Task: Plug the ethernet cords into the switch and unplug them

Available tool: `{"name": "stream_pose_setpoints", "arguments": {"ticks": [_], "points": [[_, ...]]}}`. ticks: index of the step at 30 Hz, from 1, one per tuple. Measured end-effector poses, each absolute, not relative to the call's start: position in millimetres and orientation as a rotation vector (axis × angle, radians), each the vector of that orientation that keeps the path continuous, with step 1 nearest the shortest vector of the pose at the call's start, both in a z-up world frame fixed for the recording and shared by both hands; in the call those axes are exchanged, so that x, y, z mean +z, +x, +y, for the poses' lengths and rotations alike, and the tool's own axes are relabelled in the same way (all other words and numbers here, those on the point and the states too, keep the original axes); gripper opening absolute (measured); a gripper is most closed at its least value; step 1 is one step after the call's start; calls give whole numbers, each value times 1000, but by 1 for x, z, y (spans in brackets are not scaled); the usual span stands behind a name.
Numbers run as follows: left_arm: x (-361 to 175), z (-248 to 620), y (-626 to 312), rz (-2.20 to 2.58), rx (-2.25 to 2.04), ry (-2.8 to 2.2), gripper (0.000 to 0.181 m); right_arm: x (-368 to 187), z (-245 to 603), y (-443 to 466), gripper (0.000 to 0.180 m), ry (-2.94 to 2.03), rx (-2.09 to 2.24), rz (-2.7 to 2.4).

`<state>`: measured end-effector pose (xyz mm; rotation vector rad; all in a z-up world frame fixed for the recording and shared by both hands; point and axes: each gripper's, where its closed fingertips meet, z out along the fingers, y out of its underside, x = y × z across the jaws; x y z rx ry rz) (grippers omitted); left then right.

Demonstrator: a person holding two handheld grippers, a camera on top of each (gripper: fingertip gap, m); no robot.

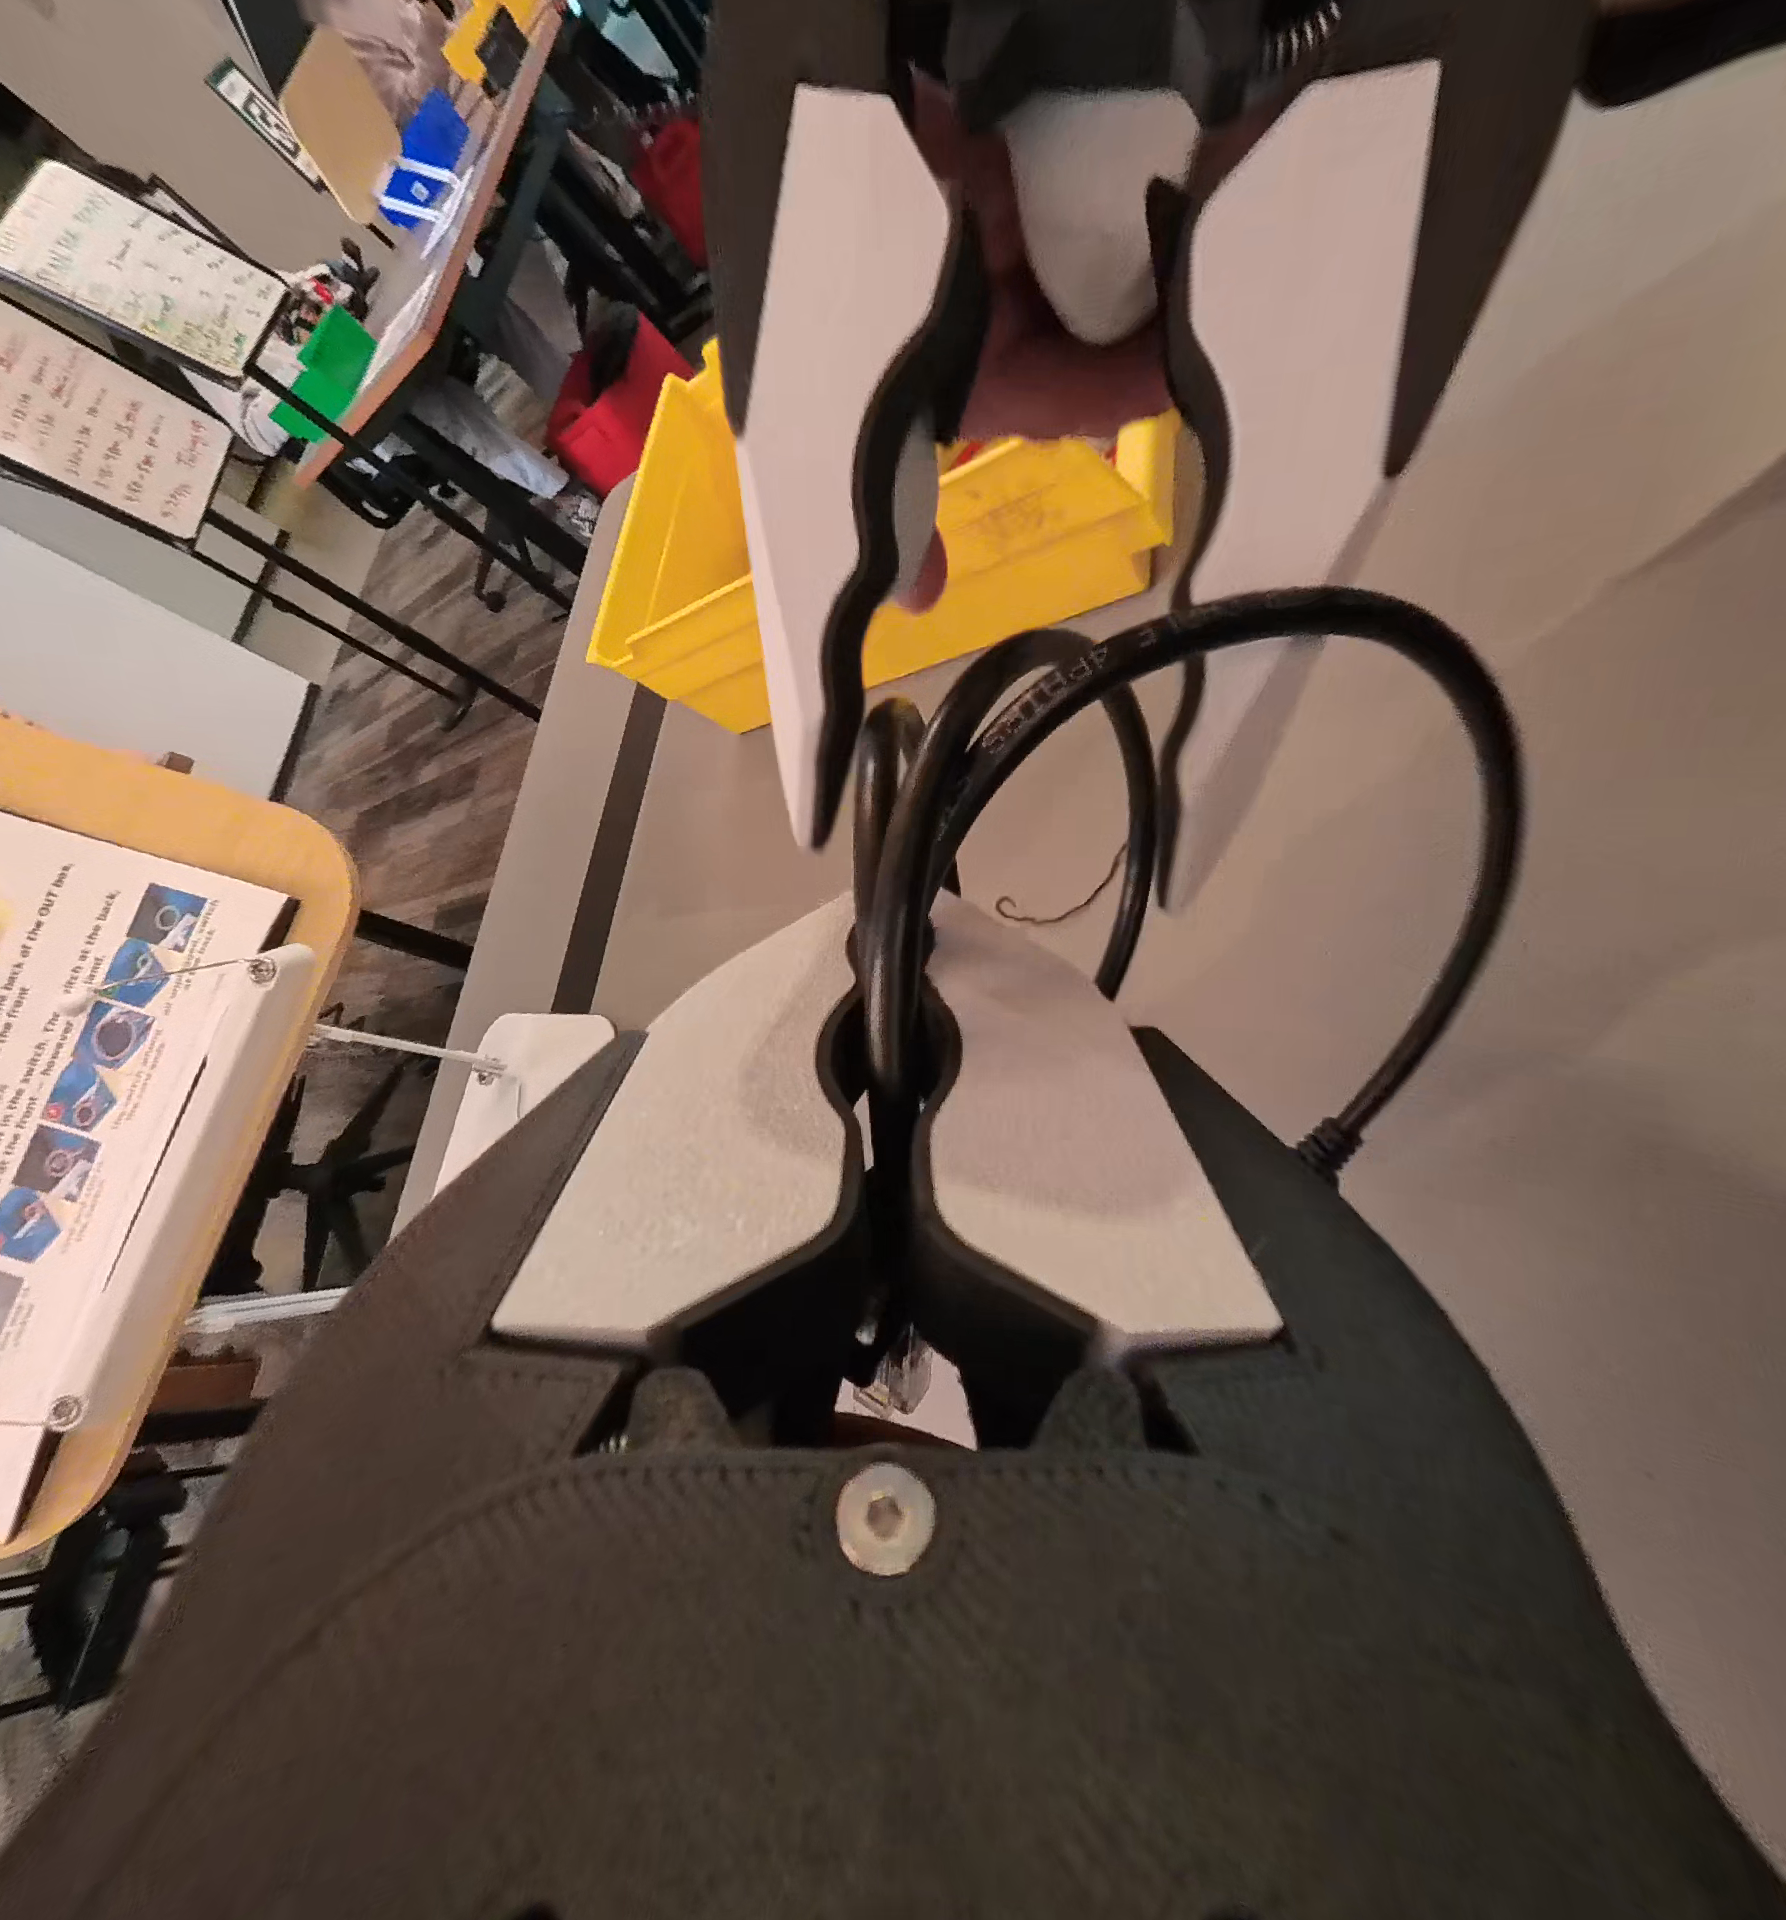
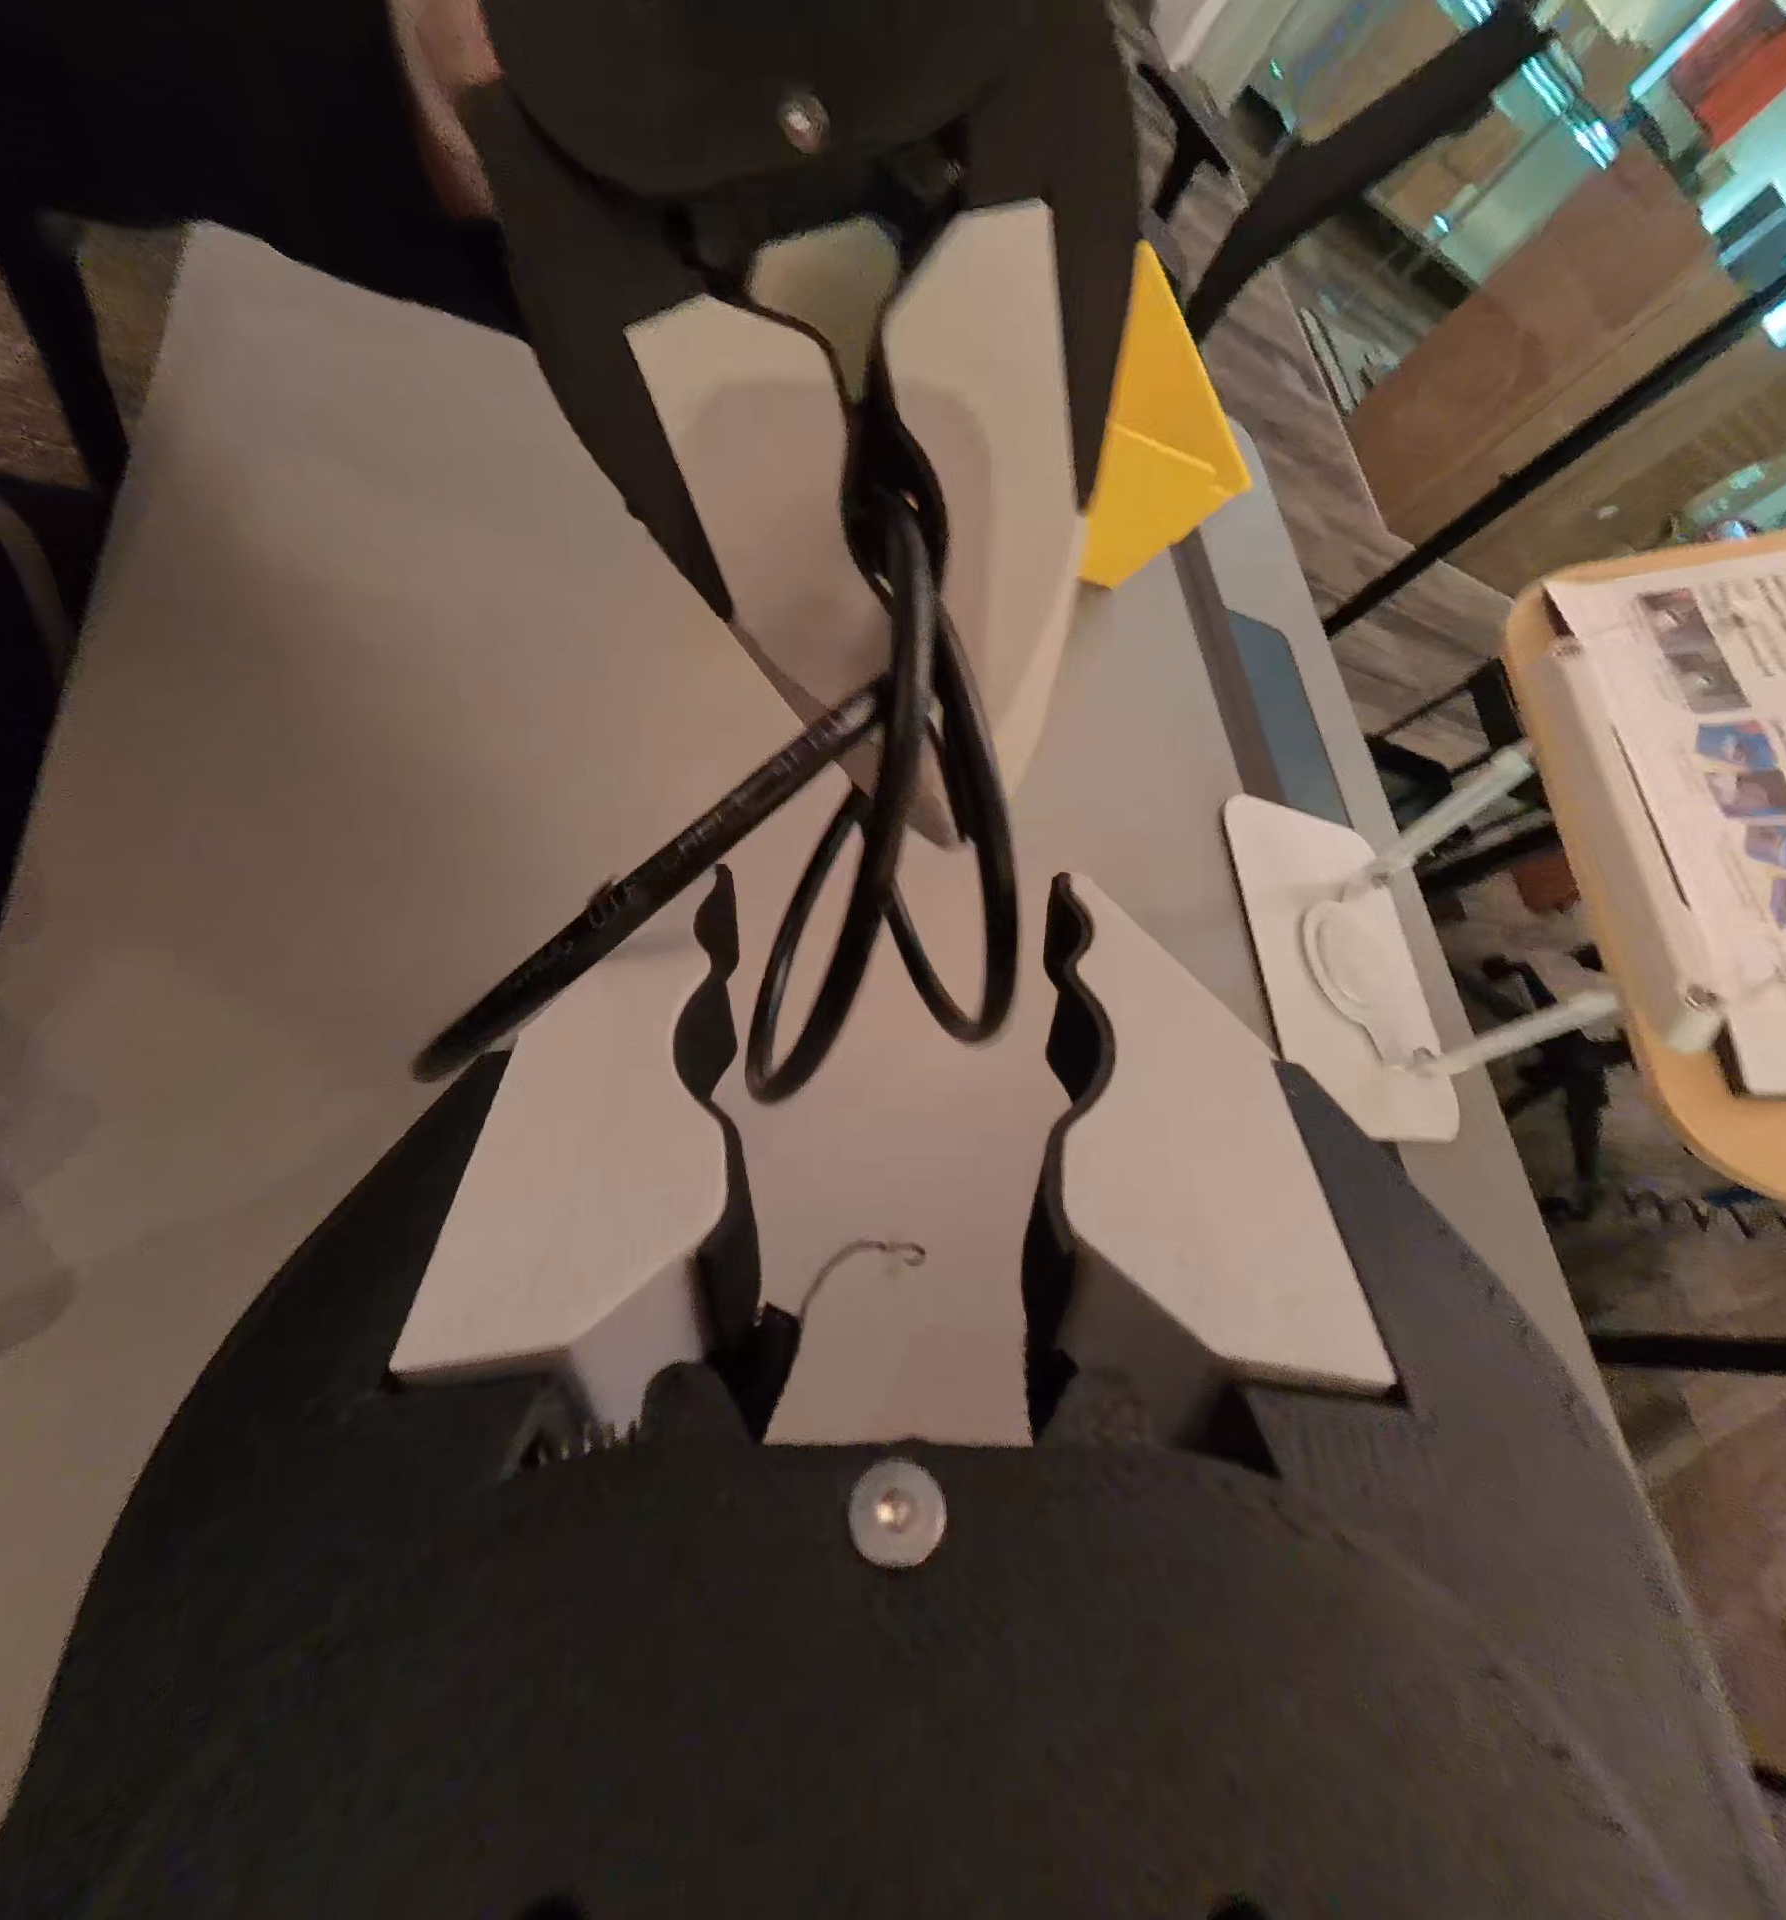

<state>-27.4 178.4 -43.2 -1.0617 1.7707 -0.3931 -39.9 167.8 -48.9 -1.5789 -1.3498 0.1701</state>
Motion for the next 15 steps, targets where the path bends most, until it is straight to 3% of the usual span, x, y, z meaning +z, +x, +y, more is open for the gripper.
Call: {"name": "stream_pose_setpoints", "arguments": {"ticks": [4,7,10,12,13,15], "points": [[-40,193,-33,1715,-384,-1112,0,-21,179,1,52,-1609,63,-1222],[-37,198,-33,1687,-371,-1133,0,8,164,1,58,-1539,194,-1167],[-34,179,-24,1714,-447,-1086,0,-8,158,-21,59,-1540,205,-1260],[-36,167,-20,1749,-462,-1053,0,-32,170,-25,33,-1560,24,-1334],[-38,164,-19,1758,-463,-1048,0,-39,172,-27,10,-1550,-17,-1359],[-36,165,-19,1737,-465,-1038,3,-43,169,-31,0,-1558,39,-1382]]}}
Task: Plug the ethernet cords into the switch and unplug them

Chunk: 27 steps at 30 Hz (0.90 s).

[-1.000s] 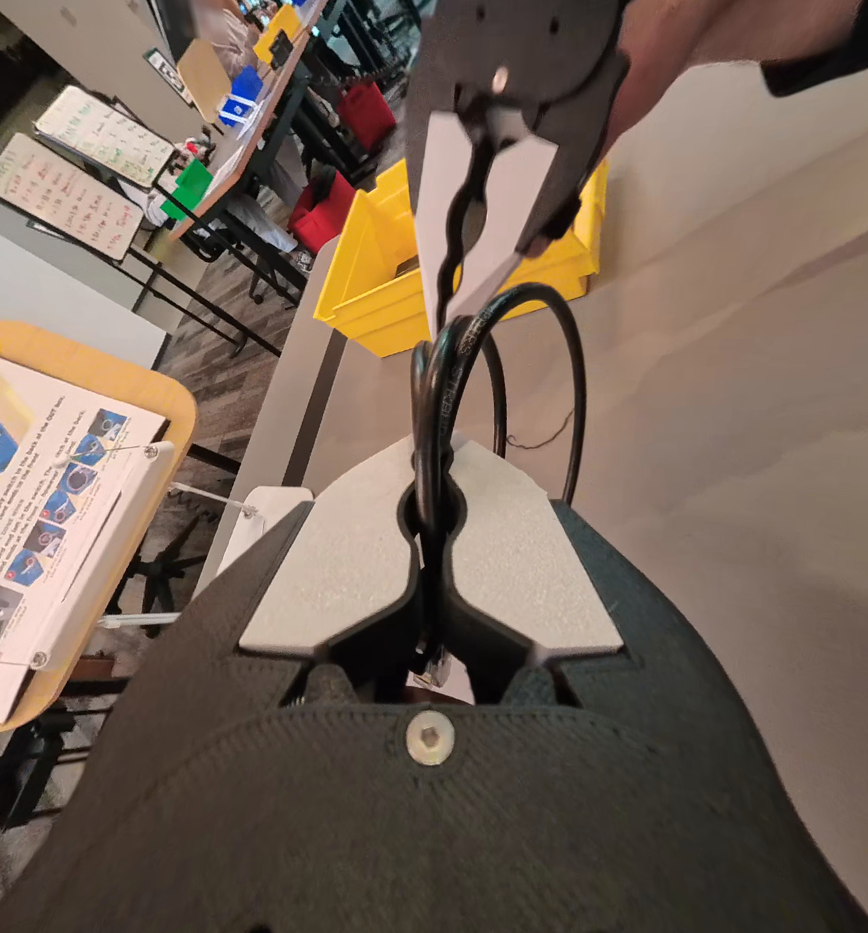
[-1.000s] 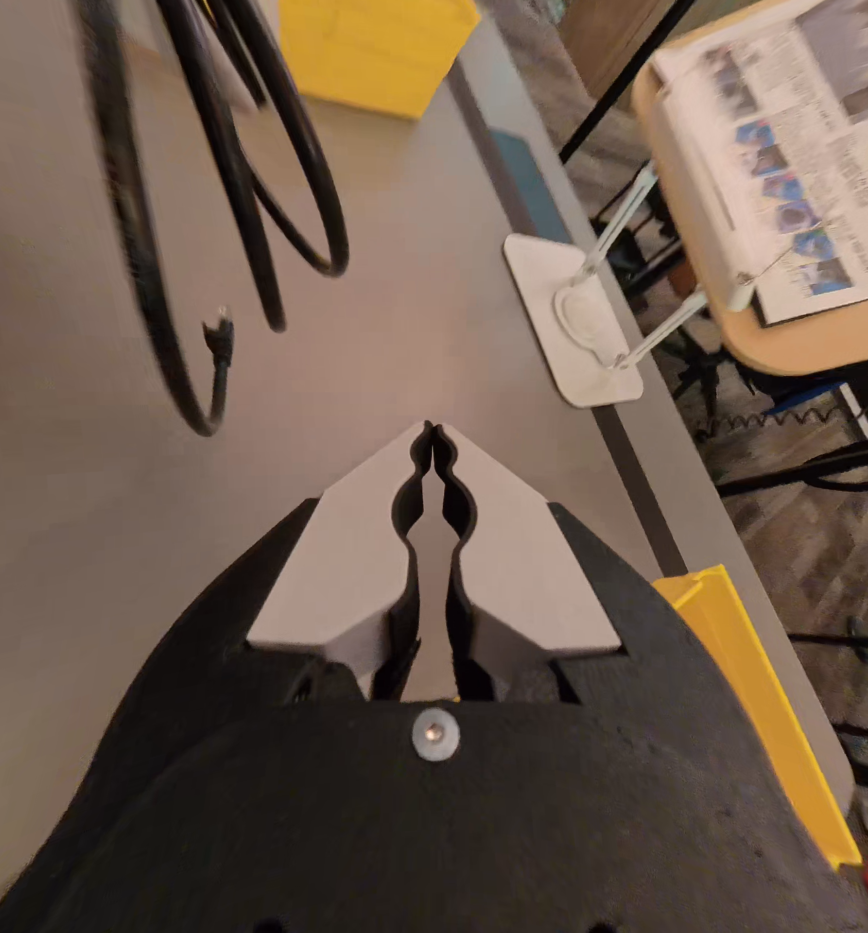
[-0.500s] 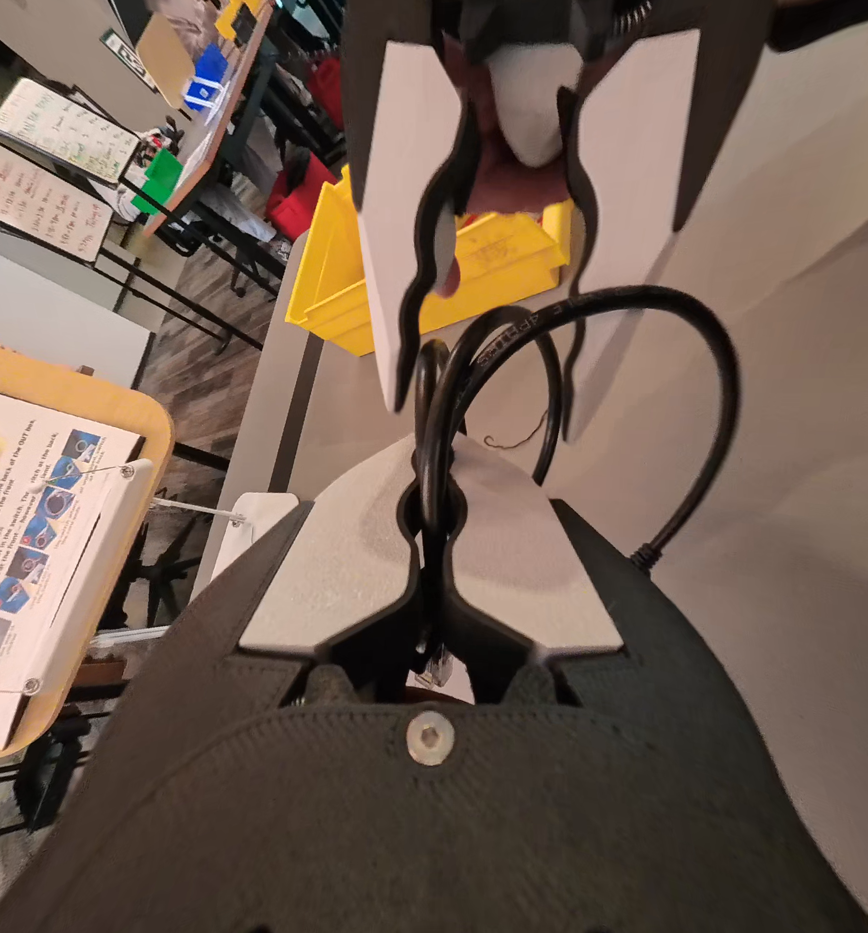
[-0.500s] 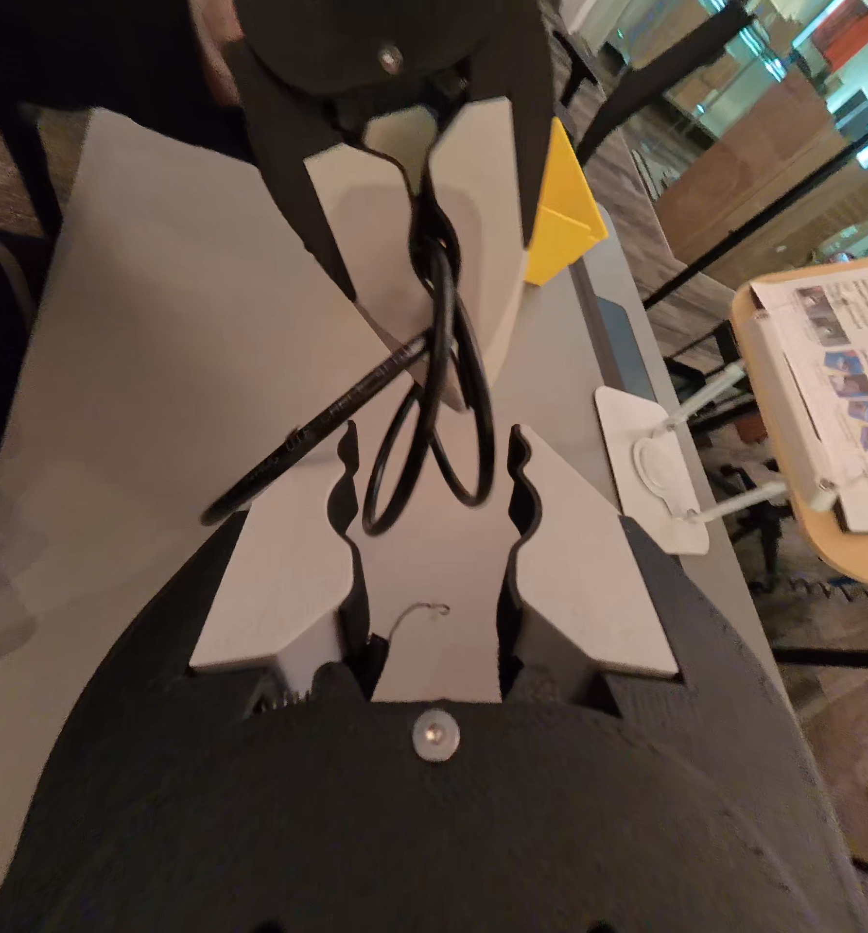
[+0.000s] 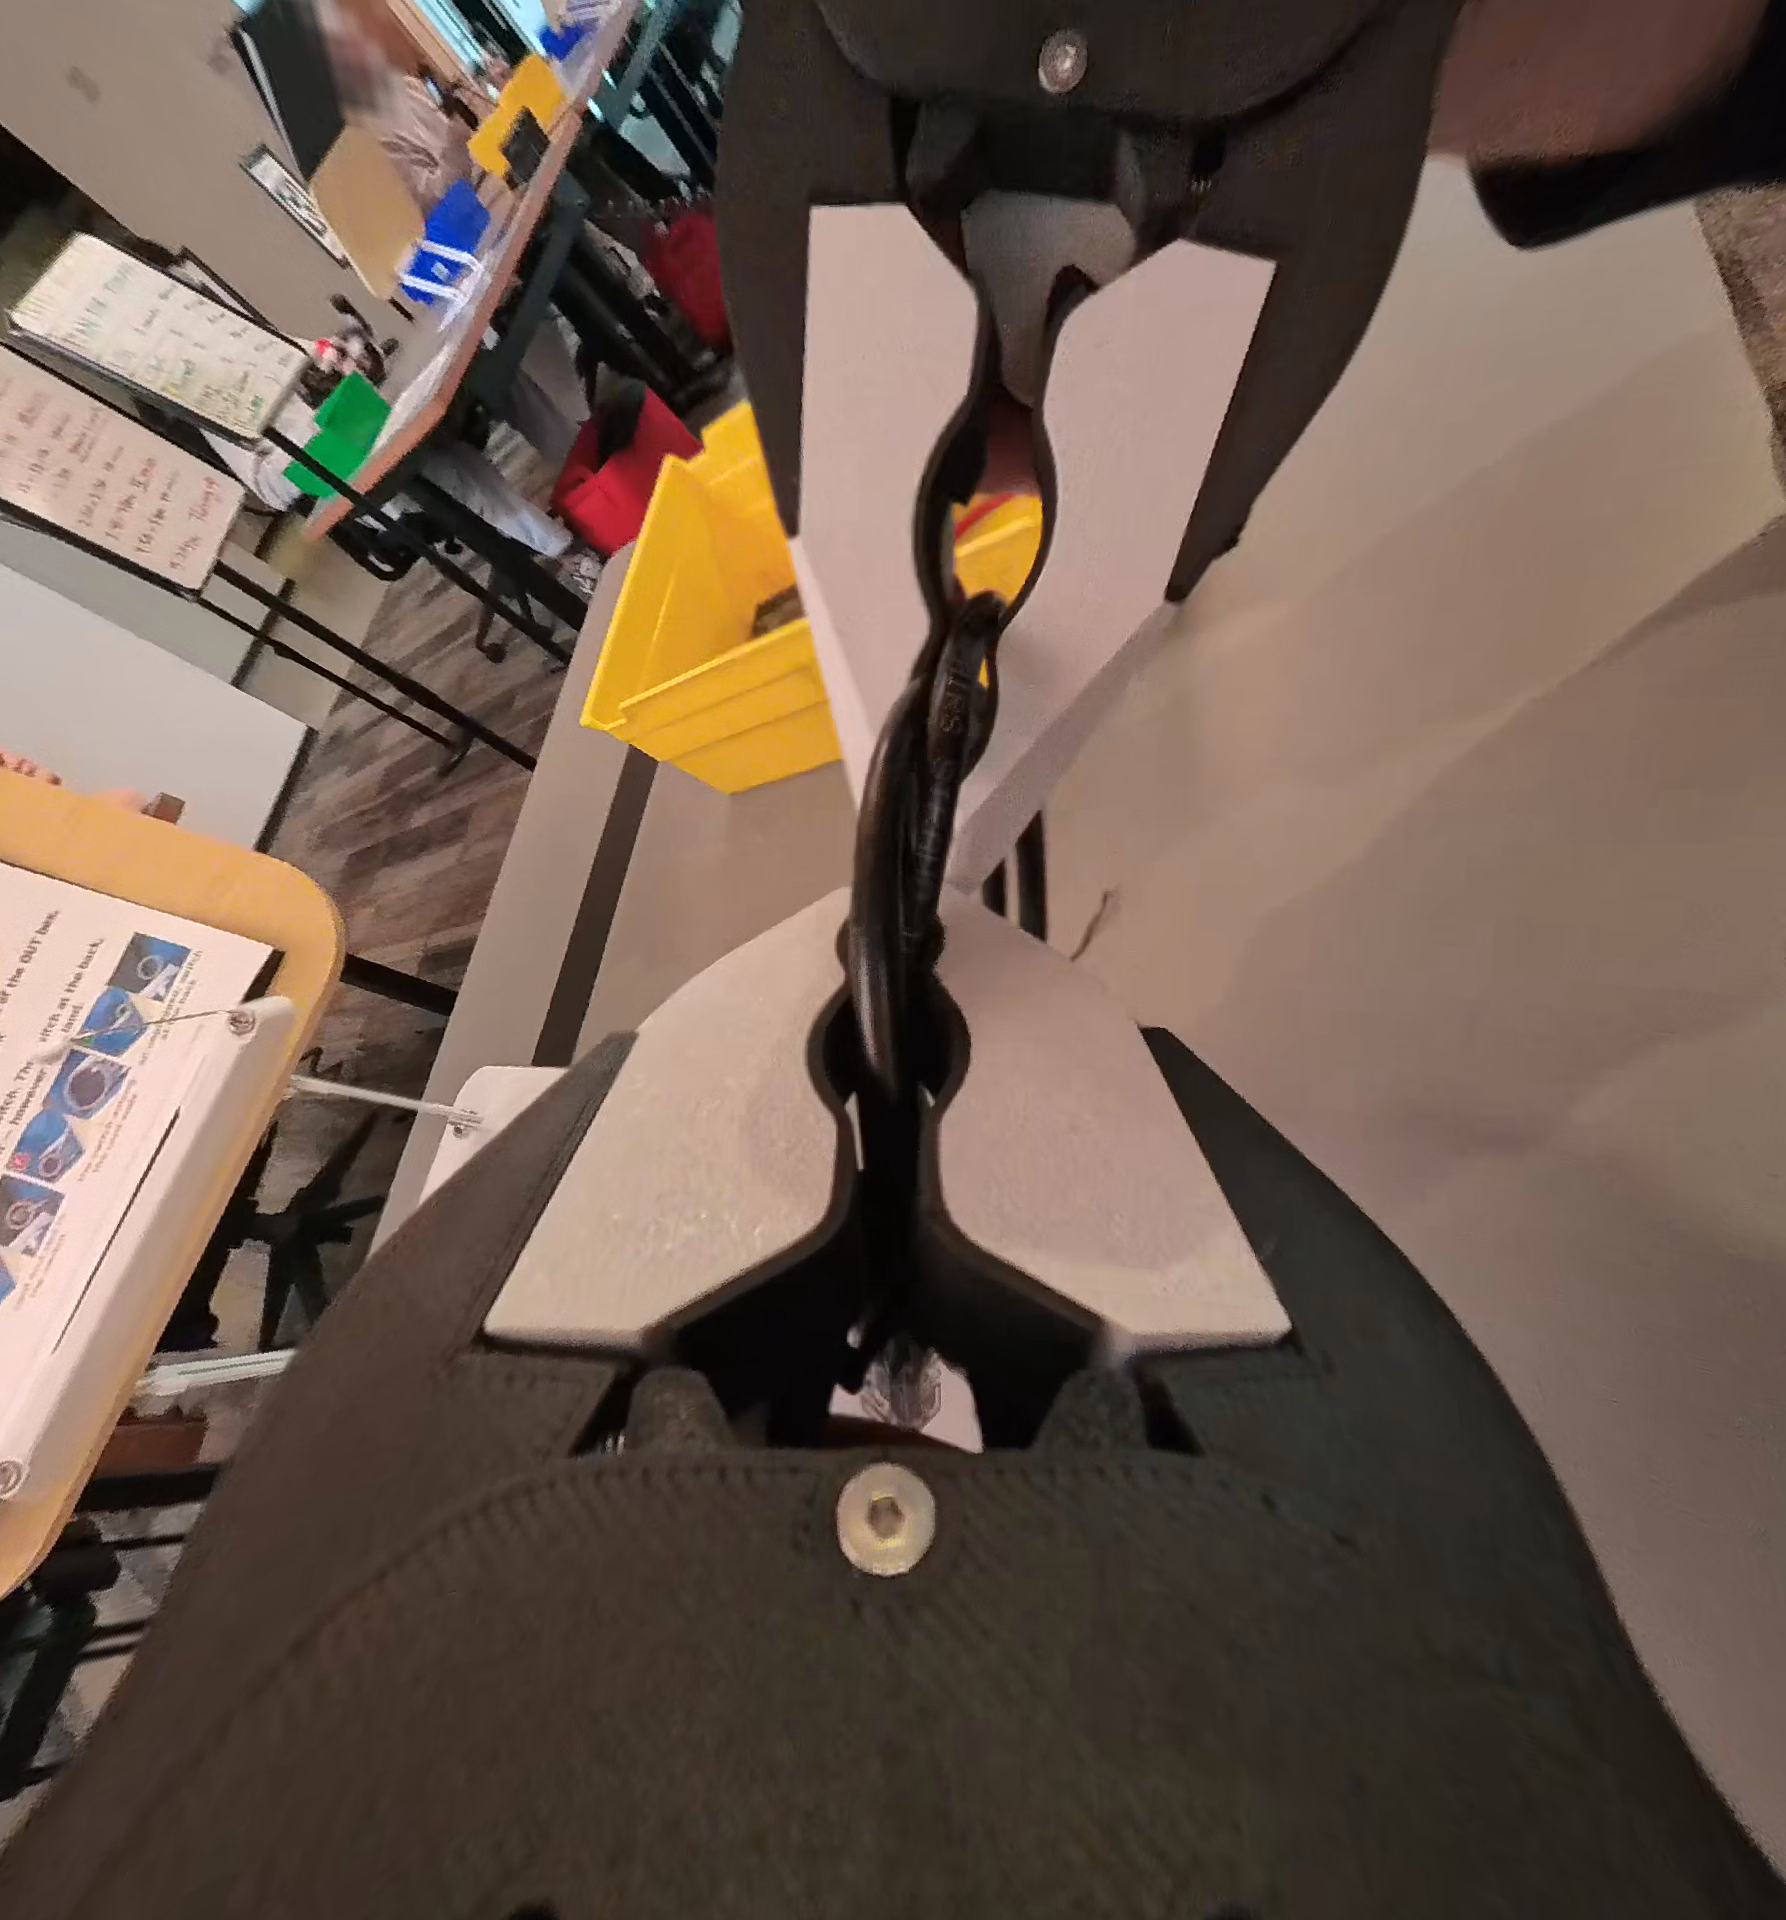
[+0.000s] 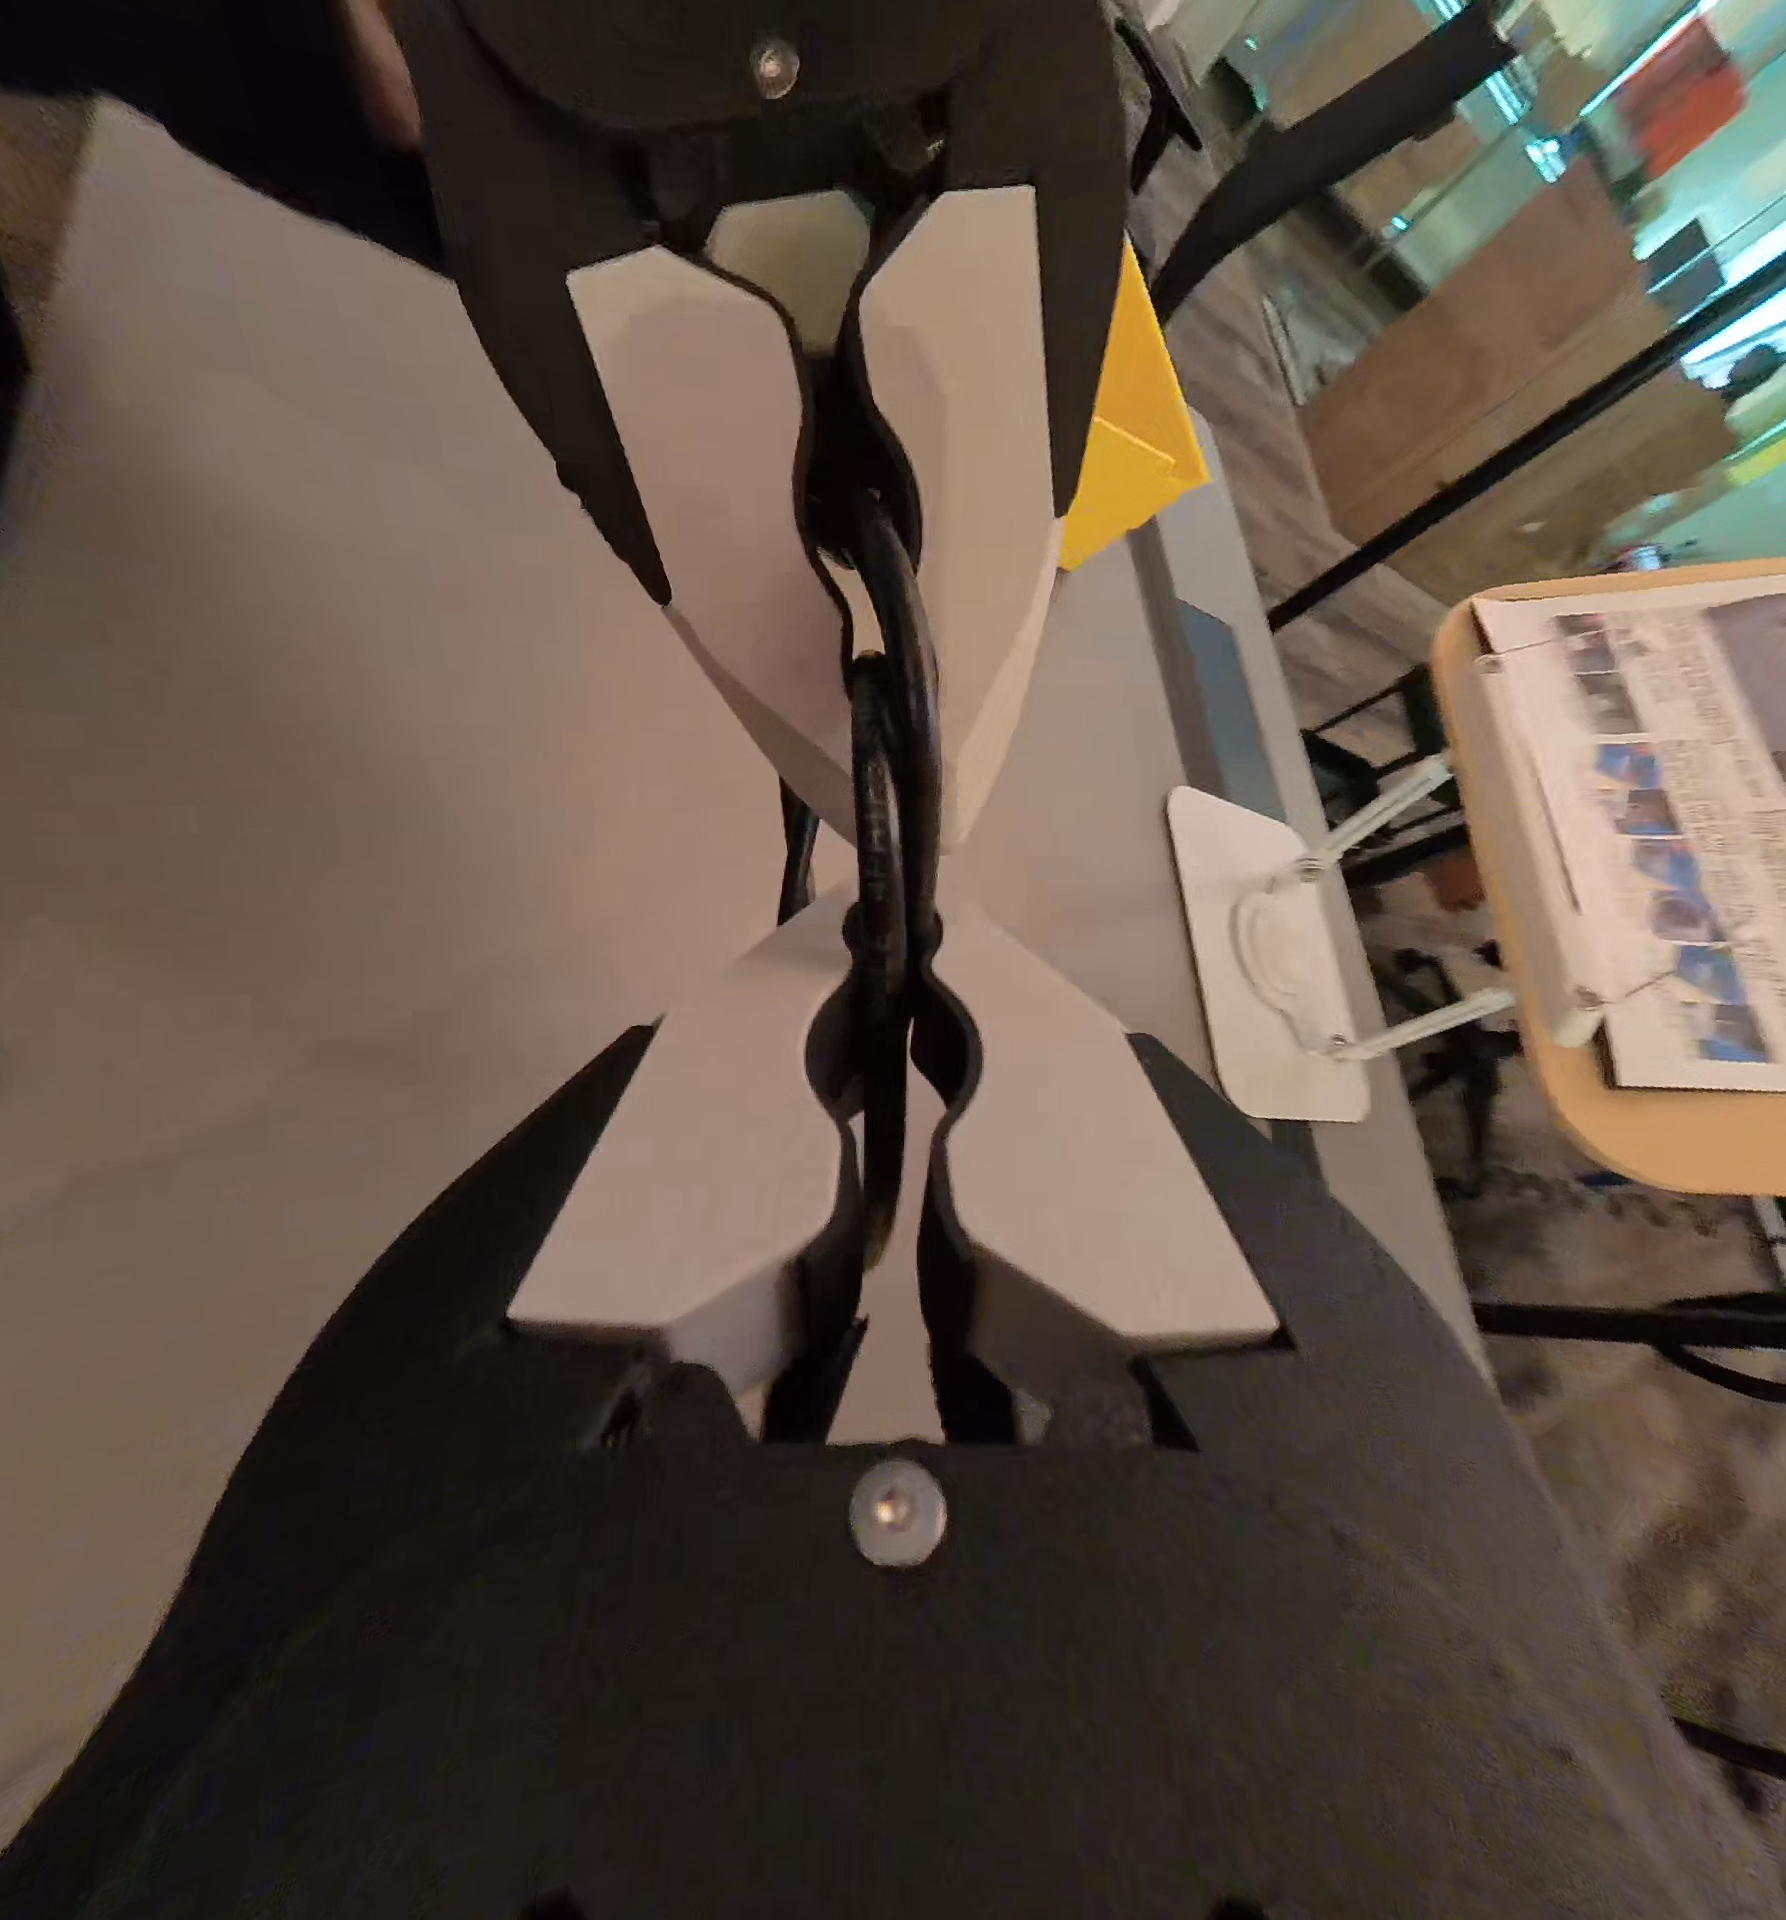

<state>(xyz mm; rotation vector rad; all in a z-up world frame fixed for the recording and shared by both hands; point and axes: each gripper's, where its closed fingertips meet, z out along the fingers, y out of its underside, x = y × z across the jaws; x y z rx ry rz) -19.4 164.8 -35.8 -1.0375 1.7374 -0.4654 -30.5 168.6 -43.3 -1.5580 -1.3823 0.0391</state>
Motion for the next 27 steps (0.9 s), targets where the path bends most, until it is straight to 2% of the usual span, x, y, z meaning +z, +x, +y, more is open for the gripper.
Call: {"name": "stream_pose_setpoints", "arguments": {"ticks": [2,7,13,17,20,27], "points": [[-26,164,-18,1679,-530,-1040,6,-29,171,-26,0,-1556,81,-1321],[0,176,-21,1518,-567,-1029,28,5,179,20,0,-1564,50,-1167],[6,193,-28,1445,-553,-1070,30,51,181,119,0,-1591,-13,-832],[-2,195,-25,1466,-520,-1078,29,63,174,190,0,-1612,-102,-648],[-13,192,-19,1506,-507,-1082,28,45,177,230,0,-1667,-110,-553],[-26,188,-14,1567,-460,-1077,23,-43,204,276,0,-1841,-207,-524]]}}
